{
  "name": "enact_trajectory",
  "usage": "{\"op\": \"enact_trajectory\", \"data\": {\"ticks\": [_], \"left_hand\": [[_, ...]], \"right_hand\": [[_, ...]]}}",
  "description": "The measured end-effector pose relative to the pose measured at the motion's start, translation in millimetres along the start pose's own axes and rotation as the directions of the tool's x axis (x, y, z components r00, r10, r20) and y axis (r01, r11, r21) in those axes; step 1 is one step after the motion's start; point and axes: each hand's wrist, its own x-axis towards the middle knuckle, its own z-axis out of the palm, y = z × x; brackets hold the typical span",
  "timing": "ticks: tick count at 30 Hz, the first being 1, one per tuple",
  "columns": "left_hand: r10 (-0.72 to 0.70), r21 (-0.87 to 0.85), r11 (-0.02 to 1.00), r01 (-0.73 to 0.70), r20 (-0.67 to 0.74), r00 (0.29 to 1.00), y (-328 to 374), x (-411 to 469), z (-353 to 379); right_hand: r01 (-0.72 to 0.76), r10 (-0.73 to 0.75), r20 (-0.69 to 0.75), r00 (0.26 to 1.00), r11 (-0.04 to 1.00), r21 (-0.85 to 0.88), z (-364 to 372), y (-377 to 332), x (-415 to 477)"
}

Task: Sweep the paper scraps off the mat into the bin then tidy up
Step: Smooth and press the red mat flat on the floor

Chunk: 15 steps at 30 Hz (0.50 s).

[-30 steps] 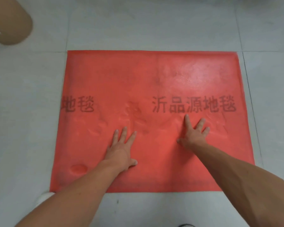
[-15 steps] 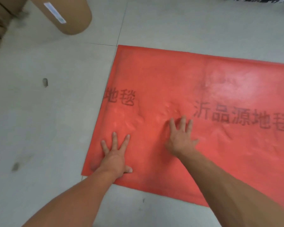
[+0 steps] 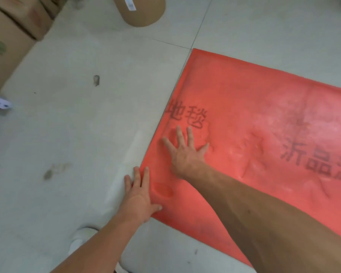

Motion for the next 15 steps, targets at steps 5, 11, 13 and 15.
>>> {"op": "enact_trajectory", "data": {"ticks": [5,11,13,15], "left_hand": [[-0.014,0.004,1.000,0.014,0.033,0.999,5.1,2.0,2.4],[-0.029,-0.003,1.000,0.030,0.053,0.998,5.0,5.4,5.1],[-0.028,-0.027,0.999,0.028,0.022,0.999,3.5,1.7,6.1],[0.021,-0.014,1.000,-0.022,-0.052,0.998,3.3,-6.0,13.4]], "right_hand": [[0.105,-0.096,0.120,0.988,0.992,-0.071,-15.4,-23.5,22.5],[0.102,-0.075,0.259,0.963,0.990,-0.096,-19.2,-27.4,34.6],[0.098,-0.070,0.263,0.962,0.991,-0.095,-19.4,-28.0,33.7],[0.095,-0.068,0.251,0.966,0.991,-0.099,-18.0,-27.1,32.6]]}}
